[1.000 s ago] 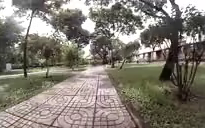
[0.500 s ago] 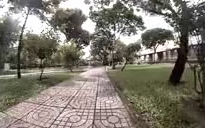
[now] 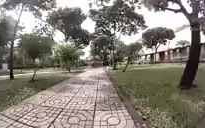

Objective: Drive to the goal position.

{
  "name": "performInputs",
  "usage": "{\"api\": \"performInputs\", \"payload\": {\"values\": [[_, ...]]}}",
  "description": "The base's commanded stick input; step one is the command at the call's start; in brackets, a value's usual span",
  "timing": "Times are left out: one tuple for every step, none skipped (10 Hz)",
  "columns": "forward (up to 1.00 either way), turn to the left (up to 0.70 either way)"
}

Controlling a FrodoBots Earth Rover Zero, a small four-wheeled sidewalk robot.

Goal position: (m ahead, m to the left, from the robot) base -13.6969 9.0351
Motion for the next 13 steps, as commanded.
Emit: {"api": "performInputs", "payload": {"values": [[1.0, 0.0], [1.0, 0.0], [1.0, 0.0], [1.0, 0.0], [1.0, 0.0], [1.0, 0.0], [1.0, 0.0], [1.0, 0.0], [1.0, 0.0], [1.0, 0.0], [1.0, 0.0], [1.0, 0.0], [1.0, 0.0]]}}
